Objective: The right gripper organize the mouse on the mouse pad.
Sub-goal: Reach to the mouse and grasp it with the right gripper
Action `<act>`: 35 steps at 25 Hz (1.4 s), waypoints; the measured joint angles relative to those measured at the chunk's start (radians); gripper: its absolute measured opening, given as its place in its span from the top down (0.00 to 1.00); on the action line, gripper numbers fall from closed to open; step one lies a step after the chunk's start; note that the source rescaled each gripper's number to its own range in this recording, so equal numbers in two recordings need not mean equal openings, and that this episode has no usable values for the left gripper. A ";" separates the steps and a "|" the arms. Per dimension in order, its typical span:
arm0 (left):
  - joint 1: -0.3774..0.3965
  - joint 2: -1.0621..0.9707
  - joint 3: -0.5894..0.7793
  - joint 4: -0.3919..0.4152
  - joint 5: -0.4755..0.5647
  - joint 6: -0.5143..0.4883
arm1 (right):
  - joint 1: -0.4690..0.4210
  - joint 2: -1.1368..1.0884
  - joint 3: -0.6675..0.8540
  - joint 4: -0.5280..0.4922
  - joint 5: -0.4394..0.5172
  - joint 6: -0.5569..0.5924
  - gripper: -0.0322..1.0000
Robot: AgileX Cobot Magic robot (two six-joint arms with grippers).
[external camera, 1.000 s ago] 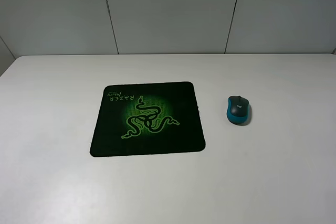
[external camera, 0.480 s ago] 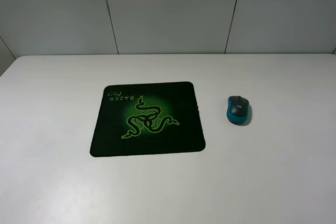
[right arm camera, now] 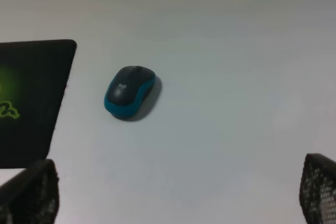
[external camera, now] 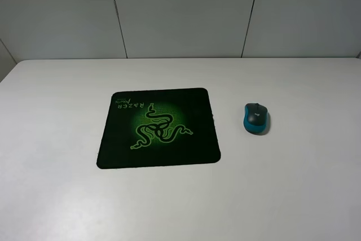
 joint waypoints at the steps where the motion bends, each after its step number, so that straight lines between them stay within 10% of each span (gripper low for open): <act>1: 0.000 0.000 0.000 0.000 0.000 0.000 | 0.000 0.039 -0.020 0.001 0.000 0.000 0.00; 26: 0.000 0.000 0.000 0.001 0.000 0.000 | 0.001 0.982 -0.419 0.001 -0.028 -0.029 0.00; 35: 0.000 0.000 0.000 0.001 0.000 0.000 | 0.140 1.247 -0.546 -0.092 -0.035 0.093 0.00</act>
